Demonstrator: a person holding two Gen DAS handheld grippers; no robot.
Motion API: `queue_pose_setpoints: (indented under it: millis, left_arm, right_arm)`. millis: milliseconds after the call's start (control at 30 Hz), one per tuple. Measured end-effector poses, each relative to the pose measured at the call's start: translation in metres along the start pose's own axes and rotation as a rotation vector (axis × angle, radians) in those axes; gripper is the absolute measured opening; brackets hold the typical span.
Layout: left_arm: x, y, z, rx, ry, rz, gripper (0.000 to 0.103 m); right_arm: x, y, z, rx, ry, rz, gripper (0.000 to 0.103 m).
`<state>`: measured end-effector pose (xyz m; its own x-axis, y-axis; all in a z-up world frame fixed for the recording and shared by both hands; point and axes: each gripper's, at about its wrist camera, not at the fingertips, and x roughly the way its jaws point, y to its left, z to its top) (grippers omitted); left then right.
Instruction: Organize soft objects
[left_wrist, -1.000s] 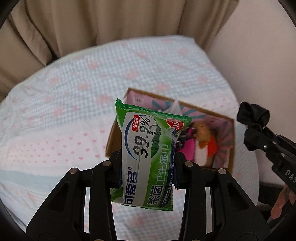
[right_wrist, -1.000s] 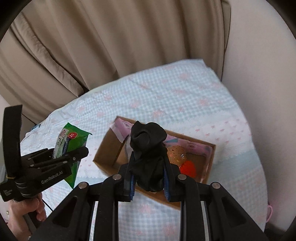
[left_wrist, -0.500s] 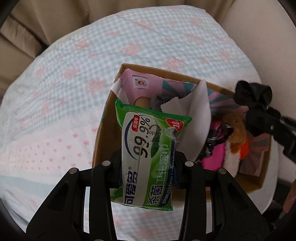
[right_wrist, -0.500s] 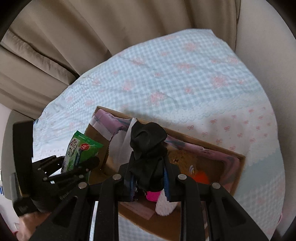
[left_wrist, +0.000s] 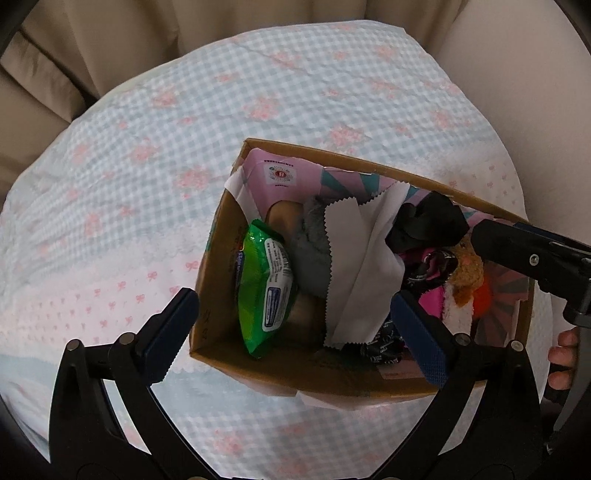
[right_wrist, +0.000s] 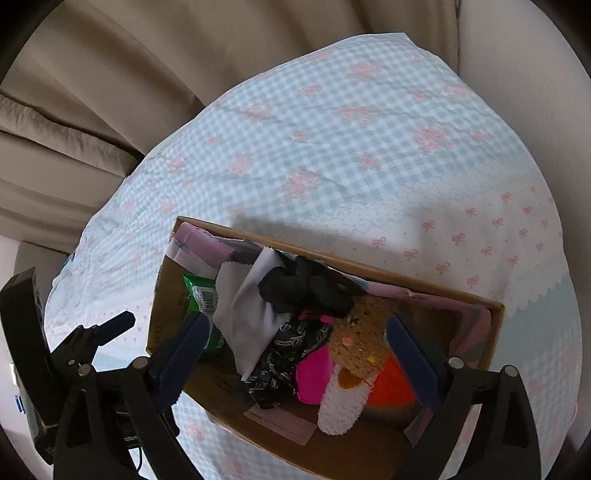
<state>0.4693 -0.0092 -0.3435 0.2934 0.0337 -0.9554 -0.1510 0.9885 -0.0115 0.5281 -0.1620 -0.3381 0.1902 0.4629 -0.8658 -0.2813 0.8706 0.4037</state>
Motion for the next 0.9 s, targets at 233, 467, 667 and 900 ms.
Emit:
queue_pose_setpoints:
  millis: [233,467,667,900]
  left_arm:
    - [-0.029,0.000,-0.005,-0.005,-0.034,-0.013,0.103]
    - [-0.085,-0.003,-0.016,0.000,-0.108,-0.035,0.103]
    - [-0.156,-0.002,-0.035,0.008,-0.203,-0.064,0.103]
    - [-0.250,0.006,-0.068,0.042,-0.336,-0.105,0.103]
  right_arm:
    - [-0.020,0.003,-0.008,0.006,-0.026,-0.008,0.096]
    - [-0.072,0.021,-0.026,-0.009,-0.096,-0.026,0.096]
    - [-0.141,0.039,-0.049,-0.019,-0.190,-0.096,0.096]
    - [-0.224,0.075,-0.095,-0.040,-0.309,-0.165,0.096]
